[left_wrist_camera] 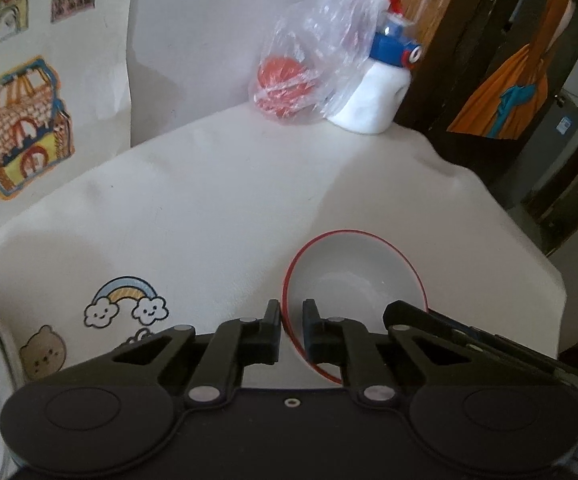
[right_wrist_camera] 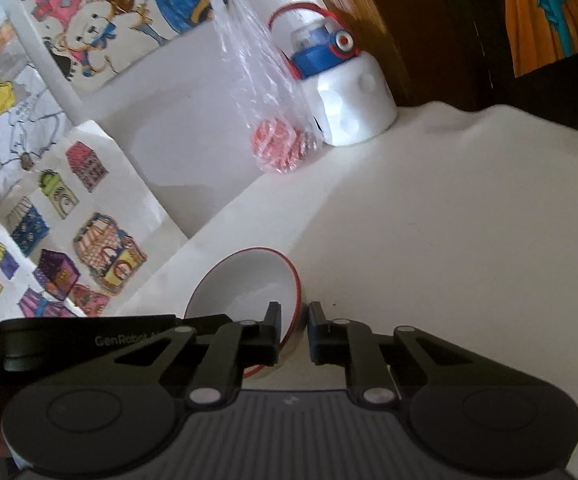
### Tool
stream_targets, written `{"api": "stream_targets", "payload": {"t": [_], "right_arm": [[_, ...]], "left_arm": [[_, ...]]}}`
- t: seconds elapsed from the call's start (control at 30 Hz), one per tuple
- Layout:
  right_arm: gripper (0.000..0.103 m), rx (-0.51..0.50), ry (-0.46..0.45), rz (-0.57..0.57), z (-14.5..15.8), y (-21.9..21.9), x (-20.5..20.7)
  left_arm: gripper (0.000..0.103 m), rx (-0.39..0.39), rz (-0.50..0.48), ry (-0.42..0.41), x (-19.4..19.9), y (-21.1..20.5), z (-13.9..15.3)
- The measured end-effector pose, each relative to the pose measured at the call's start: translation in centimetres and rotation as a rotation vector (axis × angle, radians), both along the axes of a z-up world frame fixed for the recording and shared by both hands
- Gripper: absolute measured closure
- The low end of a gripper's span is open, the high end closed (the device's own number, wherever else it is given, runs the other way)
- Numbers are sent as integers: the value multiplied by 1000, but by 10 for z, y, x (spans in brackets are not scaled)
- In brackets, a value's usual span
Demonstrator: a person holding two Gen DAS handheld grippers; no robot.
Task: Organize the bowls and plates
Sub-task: 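Close both grippers on the rim of the small white bowl, then lift the small white bowl with both grippers and carry it to the nested bowls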
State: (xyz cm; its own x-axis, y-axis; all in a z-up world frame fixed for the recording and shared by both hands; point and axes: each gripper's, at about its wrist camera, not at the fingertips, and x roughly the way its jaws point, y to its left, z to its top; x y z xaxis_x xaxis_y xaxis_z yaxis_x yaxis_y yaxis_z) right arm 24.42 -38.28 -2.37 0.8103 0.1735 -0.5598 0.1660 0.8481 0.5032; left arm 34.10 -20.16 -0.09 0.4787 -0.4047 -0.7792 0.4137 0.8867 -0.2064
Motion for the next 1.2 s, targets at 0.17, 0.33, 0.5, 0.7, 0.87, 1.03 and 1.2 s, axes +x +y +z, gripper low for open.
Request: {"api": "stream_targets", "payload": {"t": [0.17,0.33,0.5,0.7,0.87,1.03,1.2], "right_arm": [[88,-8,-38,7,23,10,-22],[88,-14,-73,38,47,26,-44],[88,-43,-104,75,67,51,-66],[88,-71,-124,117,85,85,-92],[88,-70,-108,146,89,105,-111],[88,-85,-100,188,90,124,-132],[87,-112,-89,227,87,143,-146]], "left_arm": [[92,-13,0,-36,-22,12,25],[92,-35,12,-70,-49,36,49],[92,-42,36,-106,-80,64,68],[92,-45,64,-130,-114,99,84],[92,-49,83,-138,-140,122,88],[92,-53,94,-142,-167,145,85],[92,-47,104,-126,-184,163,76]]}}
